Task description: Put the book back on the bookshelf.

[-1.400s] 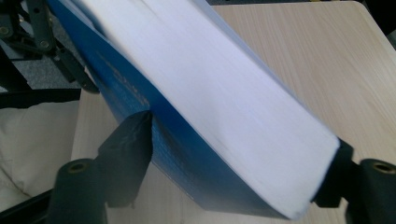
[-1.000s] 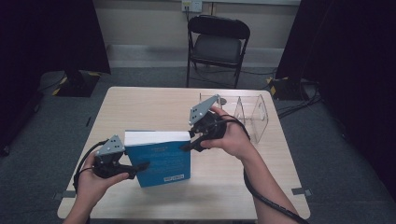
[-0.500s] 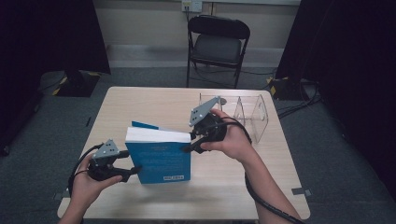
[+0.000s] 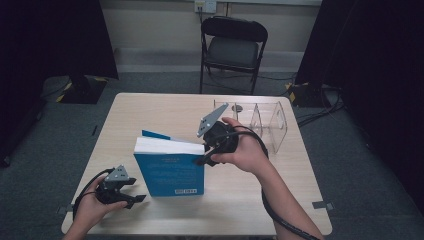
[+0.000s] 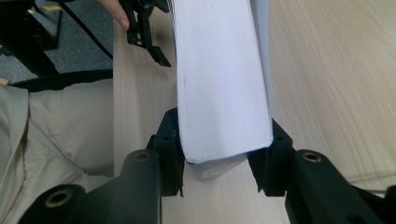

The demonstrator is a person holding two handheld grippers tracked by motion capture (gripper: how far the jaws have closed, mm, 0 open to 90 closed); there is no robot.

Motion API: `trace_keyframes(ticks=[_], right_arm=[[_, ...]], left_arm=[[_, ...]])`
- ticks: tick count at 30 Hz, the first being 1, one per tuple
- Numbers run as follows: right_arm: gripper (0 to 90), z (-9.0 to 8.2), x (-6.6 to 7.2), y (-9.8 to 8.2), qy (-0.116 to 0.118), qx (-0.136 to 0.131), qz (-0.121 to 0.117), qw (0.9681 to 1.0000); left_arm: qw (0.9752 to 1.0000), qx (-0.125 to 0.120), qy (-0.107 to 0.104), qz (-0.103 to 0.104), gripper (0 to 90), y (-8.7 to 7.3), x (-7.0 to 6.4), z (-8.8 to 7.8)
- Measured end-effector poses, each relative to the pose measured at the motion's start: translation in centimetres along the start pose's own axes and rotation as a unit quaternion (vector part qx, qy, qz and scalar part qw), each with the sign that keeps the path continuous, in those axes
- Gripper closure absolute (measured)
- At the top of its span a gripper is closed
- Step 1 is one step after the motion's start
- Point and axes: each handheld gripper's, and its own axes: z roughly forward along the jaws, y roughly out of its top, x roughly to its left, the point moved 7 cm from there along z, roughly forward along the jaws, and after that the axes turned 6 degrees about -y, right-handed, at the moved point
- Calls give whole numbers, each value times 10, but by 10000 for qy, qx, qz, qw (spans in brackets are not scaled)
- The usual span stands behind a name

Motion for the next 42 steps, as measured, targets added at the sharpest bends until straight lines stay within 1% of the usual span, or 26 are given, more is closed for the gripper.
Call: trace_keyframes(ticks=[2,3,4,6,8,9,10,12,15,16,17,18,19,22,23,25,29,30,31,32,34,36,37,39,40,42], right_arm=[[590,0,0,1,-37,56,-20,10000],[586,1,2,3,-95,223,-90,9997],[585,0,2,3,-86,277,-76,9995],[578,1,2,4,-103,378,-75,9992],[573,1,2,4,-123,439,-40,9990],[564,2,2,5,-202,530,-96,9983],[560,3,2,6,-228,543,-160,9981],[556,6,3,7,-239,649,-171,9975],[542,11,5,10,-267,763,-118,9967],[540,12,5,11,-278,778,-158,9965],[537,15,6,12,-275,803,-154,9963],[535,17,6,13,-295,841,-181,9959],[533,19,7,14,-308,838,-218,9958],[517,23,8,17,-310,775,-185,9963],[519,26,8,18,-280,753,-176,9966],[566,34,12,19,-30,811,-187,9965],[587,37,14,19,18,865,-183,9961],[588,39,15,18,-4,851,-164,9962],[583,40,14,17,-34,879,-250,9958],[583,40,14,17,-34,879,-250,9958],[553,42,16,16,-176,1044,-299,9939],[549,42,16,16,-181,1012,-305,9942],[547,42,15,16,-179,931,-338,9949],[544,42,15,16,-217,955,-305,9947],[556,42,17,15,-214,1008,-379,9940],[556,42,18,15,-215,1074,-397,9932]], left_arm=[[10000,7,-7,-35,247,-2,0,2],[9999,16,-53,-122,248,-5,1,4],[10000,-11,-1,-9,244,-6,3,5],[10000,-84,0,29,245,-6,5,5],[10000,-75,-5,52,241,-7,5,5],[9998,-48,62,208,239,-7,4,6],[9998,-68,49,203,232,-8,4,6],[9996,-110,29,259,199,-8,4,7],[9995,-162,15,275,199,-9,4,7],[9994,-181,8,280,199,-9,4,7],[9991,-249,-12,352,197,-10,5,7],[9990,-293,-44,334,189,-11,4,7],[9987,-336,-77,374,175,-11,4,8],[9980,-430,-68,459,155,-12,7,8],[9980,-463,-94,423,155,-12,6,8],[9978,-442,-74,489,151,-12,7,8],[9979,-446,-83,472,149,-12,7,8],[9979,-448,-88,463,147,-12,6,8],[9979,-449,-91,453,147,-12,6,8],[9979,-449,-91,453,147,-12,6,8],[9979,-444,-85,466,147,-12,6,8],[9978,-440,-75,491,147,-12,7,8],[9979,-449,-91,452,147,-12,6,8],[9979,-451,-91,452,147,-12,6,8],[9979,-449,-89,454,147,-12,6,8],[9980,-419,-96,459,147,-12,6,8]])
